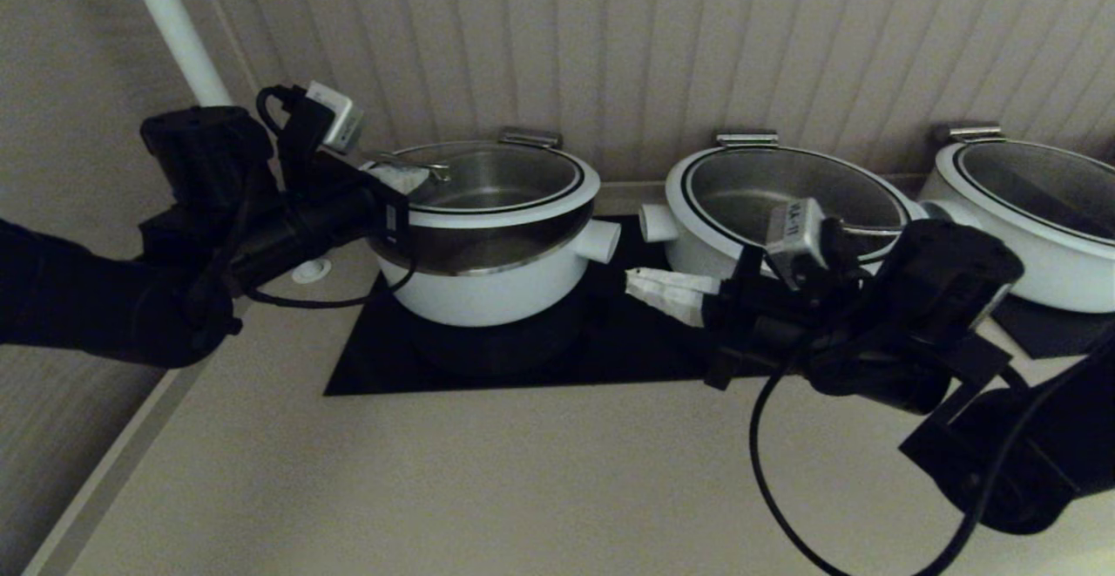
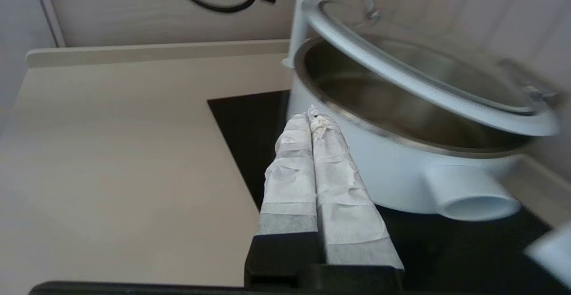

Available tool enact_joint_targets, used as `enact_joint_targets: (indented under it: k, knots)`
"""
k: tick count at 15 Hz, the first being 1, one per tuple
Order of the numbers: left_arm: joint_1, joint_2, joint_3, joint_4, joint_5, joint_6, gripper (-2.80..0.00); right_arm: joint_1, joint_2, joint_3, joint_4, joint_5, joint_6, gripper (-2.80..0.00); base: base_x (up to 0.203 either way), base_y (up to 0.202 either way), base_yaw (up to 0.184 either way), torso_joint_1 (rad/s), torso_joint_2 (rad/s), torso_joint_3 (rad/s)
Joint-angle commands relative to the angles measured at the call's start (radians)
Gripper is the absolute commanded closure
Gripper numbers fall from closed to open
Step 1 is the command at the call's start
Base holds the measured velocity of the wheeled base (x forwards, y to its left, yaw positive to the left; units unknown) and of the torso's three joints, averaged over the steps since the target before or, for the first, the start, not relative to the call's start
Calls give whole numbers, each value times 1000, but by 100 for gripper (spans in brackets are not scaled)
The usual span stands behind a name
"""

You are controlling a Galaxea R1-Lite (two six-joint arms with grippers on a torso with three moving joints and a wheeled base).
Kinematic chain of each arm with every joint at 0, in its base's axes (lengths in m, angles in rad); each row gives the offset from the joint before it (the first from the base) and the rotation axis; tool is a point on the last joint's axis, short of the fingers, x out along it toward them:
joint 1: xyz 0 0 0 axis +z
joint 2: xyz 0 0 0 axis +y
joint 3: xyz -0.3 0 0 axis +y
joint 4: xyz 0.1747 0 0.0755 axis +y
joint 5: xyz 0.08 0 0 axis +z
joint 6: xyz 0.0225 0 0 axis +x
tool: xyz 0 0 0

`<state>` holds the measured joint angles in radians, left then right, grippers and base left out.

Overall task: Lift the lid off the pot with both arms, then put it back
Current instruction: Hold the pot lid with the right arm

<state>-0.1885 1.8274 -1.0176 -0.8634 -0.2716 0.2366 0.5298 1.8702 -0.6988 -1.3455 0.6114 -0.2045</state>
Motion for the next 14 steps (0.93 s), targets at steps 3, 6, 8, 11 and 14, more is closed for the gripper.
enact_joint_targets:
  k: [3,6,8,11,14]
  knots:
    - [0,7,-4,-5,-1,1,0,26,142,-99,-26,4,-1,0,0,0,0,0,0,0]
    - [0,7,-4,-5,-1,3,0,26,225,-159,-74,0,0,0,0,0,0,0,0,0]
    - [0,7,-5,-5,-1,5,0,26,264,-195,-78,-15,6,0,0,0,0,0,0,0]
    - [0,4,-5,-5,-1,6,0,24,322,-281,-78,-42,14,0,0,0,0,0,0,0]
    - [0,-4,-6,-6,-1,7,0,24,360,-366,-74,-74,47,0,0,0,0,0,0,0]
